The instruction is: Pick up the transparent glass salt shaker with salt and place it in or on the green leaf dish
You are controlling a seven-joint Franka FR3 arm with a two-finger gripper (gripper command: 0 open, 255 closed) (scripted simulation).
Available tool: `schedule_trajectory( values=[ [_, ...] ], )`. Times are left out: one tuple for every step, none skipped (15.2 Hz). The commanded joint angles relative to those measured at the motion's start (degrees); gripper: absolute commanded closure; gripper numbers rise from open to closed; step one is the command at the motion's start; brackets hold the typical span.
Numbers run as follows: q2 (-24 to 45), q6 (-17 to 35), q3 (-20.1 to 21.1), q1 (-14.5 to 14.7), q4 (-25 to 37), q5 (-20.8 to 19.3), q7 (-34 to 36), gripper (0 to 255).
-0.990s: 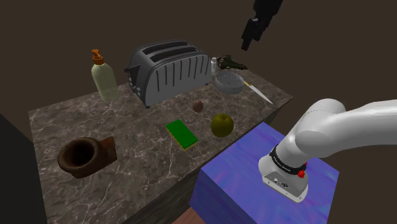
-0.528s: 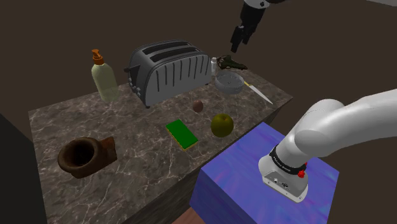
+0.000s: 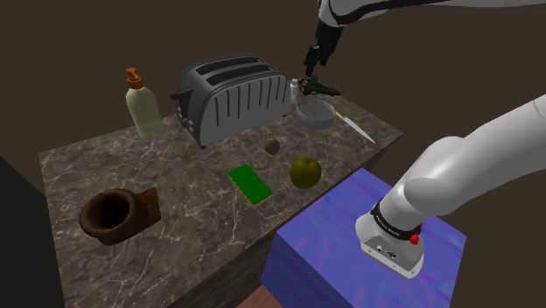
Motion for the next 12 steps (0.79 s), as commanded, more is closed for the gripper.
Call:
schedule_trajectory(
  values=[
    [3.6, 2.6, -1.0, -0.1, 1.3, 0.5, -1.1, 0],
    [5.6, 3.9, -1.6, -0.2, 2.2, 0.9, -1.9, 0],
    [7.6, 5.1, -2.2, -0.3, 3.2, 1.3, -2.7, 0],
    [9.7, 6.2, -2.7, -0.4, 4.3, 1.8, -3.5, 0],
    [11.8, 7.3, -3.2, -0.5, 5.4, 2.4, -4.3, 0],
    [13.9, 8.3, -3.7, -0.6, 6.7, 3.1, -5.2, 0],
    [16.0, 9.2, -4.1, -0.8, 8.0, 3.9, -6.1, 0],
    [18.1, 10.1, -4.5, -1.0, 9.3, 4.7, -7.1, 0],
    [20.3, 10.8, -4.8, -1.2, 10.8, 5.5, -8.0, 0],
    [22.4, 11.5, -5.0, -1.5, 12.3, 6.4, -9.0, 0],
    [24.6, 12.2, -5.2, -1.9, 13.9, 7.4, -9.9, 0],
    [26.8, 12.7, -5.4, -2.2, 15.6, 8.3, -10.9, 0]
  ],
)
